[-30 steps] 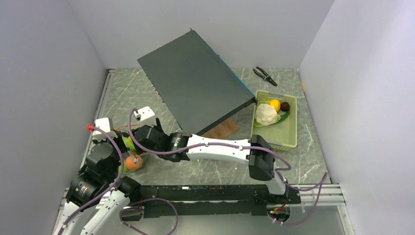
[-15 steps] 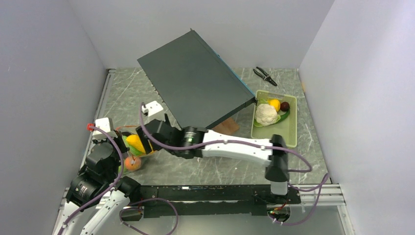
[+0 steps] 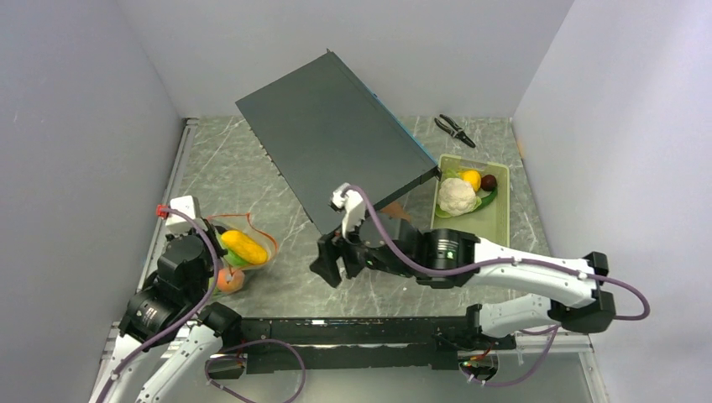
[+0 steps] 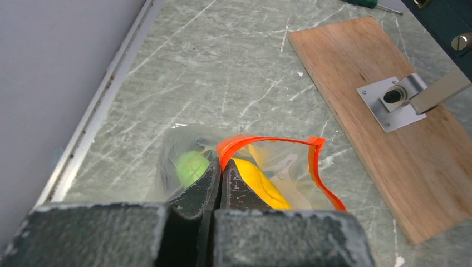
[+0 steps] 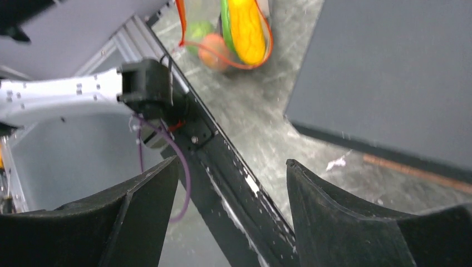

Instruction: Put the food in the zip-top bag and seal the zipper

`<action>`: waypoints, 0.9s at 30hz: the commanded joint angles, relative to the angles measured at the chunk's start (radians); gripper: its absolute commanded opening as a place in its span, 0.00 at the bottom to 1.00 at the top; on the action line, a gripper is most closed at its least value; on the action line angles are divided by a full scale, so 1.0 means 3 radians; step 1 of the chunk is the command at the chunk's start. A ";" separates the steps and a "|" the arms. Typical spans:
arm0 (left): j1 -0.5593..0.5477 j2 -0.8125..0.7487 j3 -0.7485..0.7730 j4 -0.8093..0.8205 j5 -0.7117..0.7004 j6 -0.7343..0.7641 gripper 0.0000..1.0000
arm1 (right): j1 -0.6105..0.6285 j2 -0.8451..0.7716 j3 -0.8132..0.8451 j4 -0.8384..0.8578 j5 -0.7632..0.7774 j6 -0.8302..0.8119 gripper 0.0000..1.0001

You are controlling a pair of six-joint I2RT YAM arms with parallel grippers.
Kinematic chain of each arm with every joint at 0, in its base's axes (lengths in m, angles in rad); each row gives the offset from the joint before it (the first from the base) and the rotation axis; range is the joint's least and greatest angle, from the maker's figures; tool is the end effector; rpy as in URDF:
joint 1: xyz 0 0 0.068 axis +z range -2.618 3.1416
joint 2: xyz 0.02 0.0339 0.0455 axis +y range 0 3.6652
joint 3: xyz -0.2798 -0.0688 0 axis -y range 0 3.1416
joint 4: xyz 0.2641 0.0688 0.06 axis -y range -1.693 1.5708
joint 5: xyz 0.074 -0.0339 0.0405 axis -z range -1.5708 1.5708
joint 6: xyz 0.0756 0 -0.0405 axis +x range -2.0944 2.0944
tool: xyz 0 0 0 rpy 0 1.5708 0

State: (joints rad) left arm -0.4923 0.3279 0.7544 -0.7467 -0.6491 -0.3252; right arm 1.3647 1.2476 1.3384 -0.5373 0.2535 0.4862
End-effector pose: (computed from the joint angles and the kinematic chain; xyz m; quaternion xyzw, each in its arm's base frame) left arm 0.1081 -0.0061 0.3252 -0.1219 0.7814 0.0167 0.6118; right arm 0.0843 0.3108 0.3990 -0.2960 0.7883 0.3581 0.4035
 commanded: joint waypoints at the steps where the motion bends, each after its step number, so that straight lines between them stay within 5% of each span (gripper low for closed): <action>1: 0.0013 0.0103 0.0257 -0.0234 0.0009 -0.0641 0.00 | 0.0015 -0.0449 -0.0525 0.0253 -0.0257 -0.0111 0.73; 13: 0.0012 0.0347 0.0970 -0.0844 0.0488 -0.2382 0.00 | 0.0017 -0.1181 -0.2153 0.1574 -0.0322 -0.0073 0.73; 20: 0.0015 -0.0027 0.0488 -0.0507 0.1106 -0.3403 0.00 | 0.0085 -0.0787 -0.2559 0.2738 -0.0321 -0.0133 0.74; 27: 0.0013 -0.0341 -0.0417 0.0108 0.1680 -0.4220 0.00 | 0.0836 -0.0119 -0.2516 0.3780 0.0849 -0.0596 0.74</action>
State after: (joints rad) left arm -0.4923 0.2569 0.7502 -0.8917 -0.2871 -1.3922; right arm 1.4960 1.1385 0.5701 0.2947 0.2672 0.4175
